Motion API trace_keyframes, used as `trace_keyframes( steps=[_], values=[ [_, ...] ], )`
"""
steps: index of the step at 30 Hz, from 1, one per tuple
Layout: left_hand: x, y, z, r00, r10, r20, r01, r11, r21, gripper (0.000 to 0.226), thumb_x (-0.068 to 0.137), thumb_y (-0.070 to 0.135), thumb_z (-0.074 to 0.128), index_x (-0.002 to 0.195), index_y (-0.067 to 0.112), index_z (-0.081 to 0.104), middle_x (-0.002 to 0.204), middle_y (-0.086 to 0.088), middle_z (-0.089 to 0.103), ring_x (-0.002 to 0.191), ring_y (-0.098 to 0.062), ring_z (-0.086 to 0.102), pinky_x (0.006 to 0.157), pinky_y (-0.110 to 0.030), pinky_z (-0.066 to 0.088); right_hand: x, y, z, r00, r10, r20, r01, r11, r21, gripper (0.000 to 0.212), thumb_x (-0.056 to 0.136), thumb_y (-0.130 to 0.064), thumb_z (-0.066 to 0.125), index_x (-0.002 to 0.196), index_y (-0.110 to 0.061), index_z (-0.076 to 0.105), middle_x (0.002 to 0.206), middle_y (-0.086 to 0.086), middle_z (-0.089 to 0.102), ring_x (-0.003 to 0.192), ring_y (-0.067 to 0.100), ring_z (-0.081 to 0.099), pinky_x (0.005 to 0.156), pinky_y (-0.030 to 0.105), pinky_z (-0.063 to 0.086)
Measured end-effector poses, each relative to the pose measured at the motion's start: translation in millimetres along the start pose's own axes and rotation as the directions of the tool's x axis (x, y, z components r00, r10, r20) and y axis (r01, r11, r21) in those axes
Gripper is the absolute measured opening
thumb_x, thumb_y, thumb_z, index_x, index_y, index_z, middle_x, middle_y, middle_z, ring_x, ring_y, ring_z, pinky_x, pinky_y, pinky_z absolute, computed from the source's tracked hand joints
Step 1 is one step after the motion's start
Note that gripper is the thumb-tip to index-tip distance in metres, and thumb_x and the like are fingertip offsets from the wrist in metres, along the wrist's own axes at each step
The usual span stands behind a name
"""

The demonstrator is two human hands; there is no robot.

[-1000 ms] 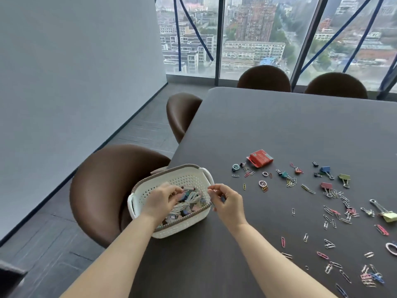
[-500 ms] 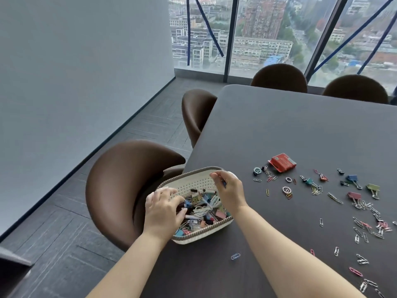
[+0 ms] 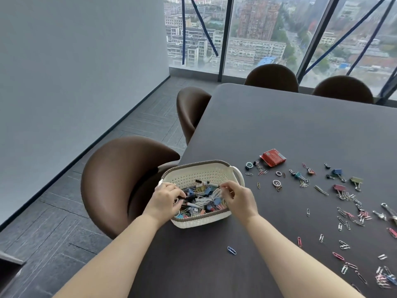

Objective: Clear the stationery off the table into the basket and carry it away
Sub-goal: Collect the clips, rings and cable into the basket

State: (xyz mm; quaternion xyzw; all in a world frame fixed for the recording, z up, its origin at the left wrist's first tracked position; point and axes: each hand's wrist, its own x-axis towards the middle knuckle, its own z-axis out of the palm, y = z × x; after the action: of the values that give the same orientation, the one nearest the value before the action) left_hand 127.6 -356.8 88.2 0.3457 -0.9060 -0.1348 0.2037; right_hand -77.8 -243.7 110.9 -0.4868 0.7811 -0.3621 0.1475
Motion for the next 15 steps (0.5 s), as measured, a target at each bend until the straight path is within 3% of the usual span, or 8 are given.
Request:
trace_keyframes(
  steps=[3, 5, 7, 9, 11, 13, 14, 15],
  values=[
    [10.6, 19.6, -0.1, 0.987, -0.155, 0.04, 0.147, 0.976, 0.16, 0.024, 0.075, 0.024, 0.073, 0.096, 0.014, 0.069, 0.1, -0.006, 0.063, 0.109, -0.029, 0.053, 0.1, -0.063, 0.026, -16.5, 15.6, -19.8, 0.993, 0.018, -0.113, -0.02, 1.0, -0.014, 0.011, 0.088, -0.018, 0.057, 0.095, -0.019, 0.066, 0.075, -0.003, 0.067, 0.066, 0.018, 0.059, 0.063, 0.029, 0.047],
    [10.2, 40.7, 2.8, 0.986, -0.168, -0.021, 0.168, 0.957, 0.236, 0.038, 0.067, 0.024, 0.079, 0.1, 0.011, 0.066, 0.105, -0.01, 0.062, 0.11, -0.032, 0.053, 0.097, -0.067, 0.027, -29.7, 30.4, -33.5, 0.984, 0.056, -0.166, -0.06, 0.998, -0.016, 0.012, 0.088, -0.014, 0.056, 0.094, -0.019, 0.065, 0.073, -0.007, 0.062, 0.065, 0.015, 0.055, 0.064, 0.027, 0.044],
    [1.4, 66.3, 17.0, 0.996, 0.018, -0.089, 0.0, 0.979, 0.204, 0.045, 0.06, 0.021, 0.081, 0.1, 0.012, 0.062, 0.103, -0.008, 0.062, 0.109, -0.029, 0.054, 0.095, -0.061, 0.035, -44.8, 48.0, -44.9, 0.975, 0.099, -0.197, -0.106, 0.994, -0.025, 0.012, 0.087, -0.013, 0.056, 0.095, -0.016, 0.064, 0.074, -0.009, 0.058, 0.067, 0.014, 0.053, 0.066, 0.026, 0.044],
    [-16.1, 93.2, 39.3, 0.969, 0.224, -0.103, -0.218, 0.974, 0.063, 0.041, 0.069, 0.023, 0.067, 0.107, 0.016, 0.053, 0.112, -0.002, 0.054, 0.115, -0.023, 0.046, 0.101, -0.048, 0.035, -60.8, 65.6, -52.7, 0.966, 0.151, -0.209, -0.16, 0.987, -0.025, 0.012, 0.087, -0.012, 0.055, 0.095, -0.015, 0.063, 0.076, -0.008, 0.058, 0.069, 0.015, 0.054, 0.07, 0.028, 0.046],
    [-38.0, 114.1, 68.8, 0.942, 0.336, 0.009, -0.335, 0.941, -0.052, 0.036, 0.078, 0.029, 0.051, 0.111, 0.016, 0.051, 0.118, -0.001, 0.051, 0.12, -0.021, 0.041, 0.1, -0.039, 0.035, -77.7, 83.1, -58.4, 0.956, 0.204, -0.211, -0.212, 0.977, -0.019, 0.013, 0.087, -0.012, 0.055, 0.095, -0.016, 0.063, 0.075, -0.008, 0.058, 0.068, 0.014, 0.054, 0.071, 0.028, 0.046],
    [-58.8, 131.7, 93.3, 0.918, 0.319, 0.237, -0.311, 0.948, -0.068, 0.046, 0.084, 0.035, 0.041, 0.123, 0.012, 0.05, 0.133, -0.005, 0.049, 0.131, -0.018, 0.031, 0.101, -0.037, 0.039, -94.3, 100.1, -63.4, 0.946, 0.251, -0.206, -0.259, 0.966, -0.009, 0.014, 0.086, -0.012, 0.055, 0.096, -0.018, 0.063, 0.076, -0.009, 0.058, 0.067, 0.013, 0.053, 0.071, 0.026, 0.045],
    [-65.9, 137.8, 102.9, 0.904, 0.249, 0.346, -0.257, 0.966, -0.024, 0.055, 0.088, 0.039, 0.034, 0.134, 0.009, 0.041, 0.146, -0.006, 0.035, 0.139, -0.016, 0.015, 0.108, -0.035, 0.032, -102.6, 108.8, -65.7, 0.94, 0.273, -0.204, -0.279, 0.96, -0.004, 0.014, 0.086, -0.012, 0.054, 0.096, -0.018, 0.063, 0.076, -0.008, 0.058, 0.068, 0.013, 0.053, 0.071, 0.025, 0.044],
    [-72.5, 140.9, 113.0, 0.882, 0.153, 0.446, -0.186, 0.982, 0.03, 0.063, 0.092, 0.043, 0.027, 0.144, 0.007, 0.024, 0.154, -0.004, 0.011, 0.141, -0.014, -0.004, 0.115, -0.033, 0.016, -111.3, 117.8, -68.3, 0.935, 0.291, -0.2, -0.297, 0.955, 0.0, 0.014, 0.086, -0.011, 0.054, 0.096, -0.017, 0.063, 0.078, -0.008, 0.058, 0.069, 0.013, 0.054, 0.071, 0.025, 0.044]
  ],
)
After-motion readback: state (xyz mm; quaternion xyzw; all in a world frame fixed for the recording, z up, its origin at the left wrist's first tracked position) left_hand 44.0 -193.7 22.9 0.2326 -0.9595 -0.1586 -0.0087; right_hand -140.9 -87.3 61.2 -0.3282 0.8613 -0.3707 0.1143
